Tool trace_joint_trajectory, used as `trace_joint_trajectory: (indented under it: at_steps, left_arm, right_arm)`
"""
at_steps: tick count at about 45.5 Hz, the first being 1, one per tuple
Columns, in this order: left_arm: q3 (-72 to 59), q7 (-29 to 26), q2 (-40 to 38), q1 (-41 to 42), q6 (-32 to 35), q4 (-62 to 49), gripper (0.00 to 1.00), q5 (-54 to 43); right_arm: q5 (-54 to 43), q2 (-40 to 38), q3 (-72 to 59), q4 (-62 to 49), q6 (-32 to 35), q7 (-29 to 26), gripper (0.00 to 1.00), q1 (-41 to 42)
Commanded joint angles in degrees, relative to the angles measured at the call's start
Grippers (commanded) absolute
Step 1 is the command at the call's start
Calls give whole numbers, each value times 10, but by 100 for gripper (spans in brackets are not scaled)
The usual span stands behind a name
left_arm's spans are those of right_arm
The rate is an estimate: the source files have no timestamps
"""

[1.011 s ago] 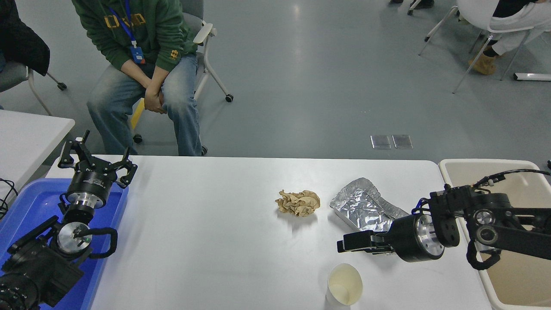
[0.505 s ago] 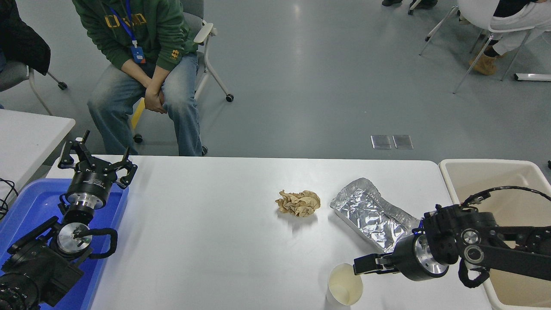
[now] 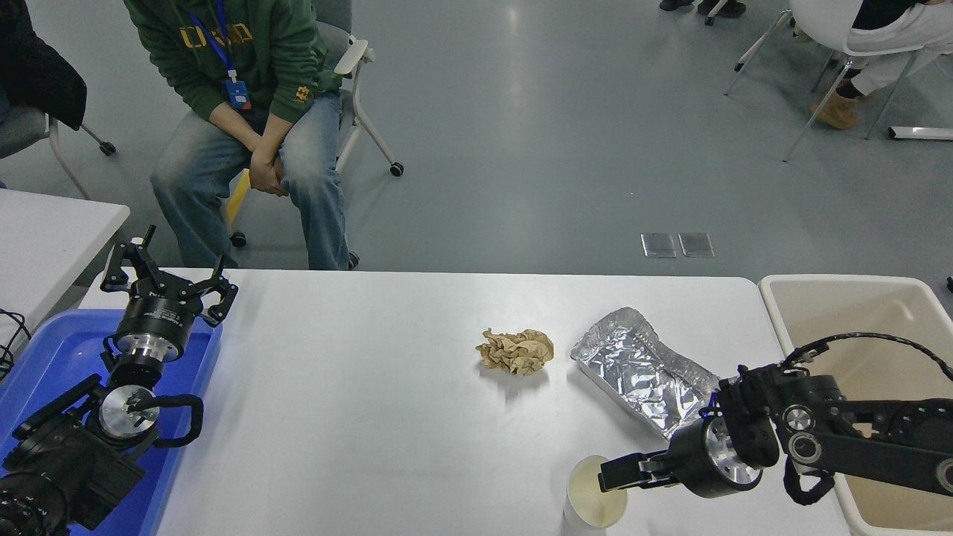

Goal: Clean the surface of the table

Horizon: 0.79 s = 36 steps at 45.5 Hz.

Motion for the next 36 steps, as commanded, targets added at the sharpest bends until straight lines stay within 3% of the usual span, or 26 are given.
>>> trace_joint_trajectory:
  at_steps: [1,6,14,23,31,36]
  left_arm:
    - [0,0,0,0,0,0,100,1]
    - [0,0,0,0,0,0,100,0]
    - [0,0,0,0,0,0,100,0]
    - [0,0,0,0,0,0,100,0]
    - [0,0,0,0,0,0,100,0]
    - [0,0,0,0,0,0,100,0]
  right_arm:
    - [-13,3,1,-6,1,8,94,-7]
    - [-23,3,1,-6,1,10,84,-13]
    - [-39,13,1,-6,0,18,56,-17]
    - [-39,14,1,-11,1,23,41,-17]
    - [-44,14,0,-11,1,35,2,-11]
    - [-45,9,1,-9,3,38,0,-3]
